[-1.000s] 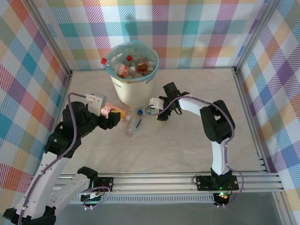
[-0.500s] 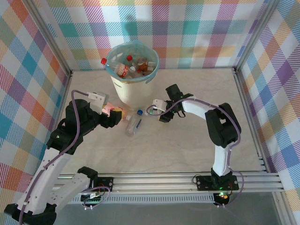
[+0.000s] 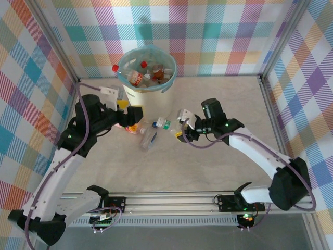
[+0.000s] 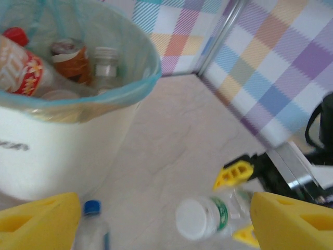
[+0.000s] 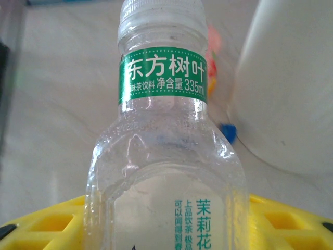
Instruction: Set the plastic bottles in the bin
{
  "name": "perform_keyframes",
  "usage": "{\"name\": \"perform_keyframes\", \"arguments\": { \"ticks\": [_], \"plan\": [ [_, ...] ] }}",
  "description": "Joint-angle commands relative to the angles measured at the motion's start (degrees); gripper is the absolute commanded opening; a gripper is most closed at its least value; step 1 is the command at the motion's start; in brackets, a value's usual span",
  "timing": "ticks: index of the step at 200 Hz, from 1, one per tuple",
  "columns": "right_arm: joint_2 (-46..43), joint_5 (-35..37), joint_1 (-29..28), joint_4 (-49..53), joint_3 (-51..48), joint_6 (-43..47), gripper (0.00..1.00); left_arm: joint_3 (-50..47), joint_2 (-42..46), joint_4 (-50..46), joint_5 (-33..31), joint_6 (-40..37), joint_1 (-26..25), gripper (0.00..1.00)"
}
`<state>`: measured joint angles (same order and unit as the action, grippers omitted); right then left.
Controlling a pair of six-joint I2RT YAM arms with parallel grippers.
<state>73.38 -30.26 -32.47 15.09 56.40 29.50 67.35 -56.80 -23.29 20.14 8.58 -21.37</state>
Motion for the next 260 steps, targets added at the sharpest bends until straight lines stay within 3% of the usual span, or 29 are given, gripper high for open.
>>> {"name": "perform_keyframes", "arguments": {
  "ticks": [1,30,77,151,190,228,260],
  "plan": [
    [-3.1,-8.1,-0.4,-12.3,-1.4,-12.3,0.58,2.7,-2.6,6.6,6.7,8.9,-0.5,0.84],
    [-5.0,-6.6,-1.4,-19.0,-0.7,-17.5,0.58,3.8,-5.1,12.9,11.6,15.5,-0.7,0.84],
    [-4.3,-6.6,-2.6,-19.2,3.1,-17.9,0.58,5.3,-7.5,13.6,18.7,15.6,-2.3,0.83],
    [-3.2,-6.7,-4.3,-21.9,4.1,-19.8,0.59,8.9,-11.1,5.2,19.5,11.8,-6.4,0.73],
    [-2.7,-6.0,-4.8,-21.9,4.2,-19.9,0.60,9.2,-9.7,4.3,18.9,11.1,-6.8,0.58],
    [-2.3,-5.2,-5.1,-20.3,5.8,-19.5,0.64,9.3,-7.8,4.3,14.9,11.0,-6.8,0.36],
    [-1.9,-0.1,-5.2,-17.0,9.6,-20.1,0.79,12.1,-7.1,4.3,9.1,11.3,-6.8,0.06]
  ]
}}
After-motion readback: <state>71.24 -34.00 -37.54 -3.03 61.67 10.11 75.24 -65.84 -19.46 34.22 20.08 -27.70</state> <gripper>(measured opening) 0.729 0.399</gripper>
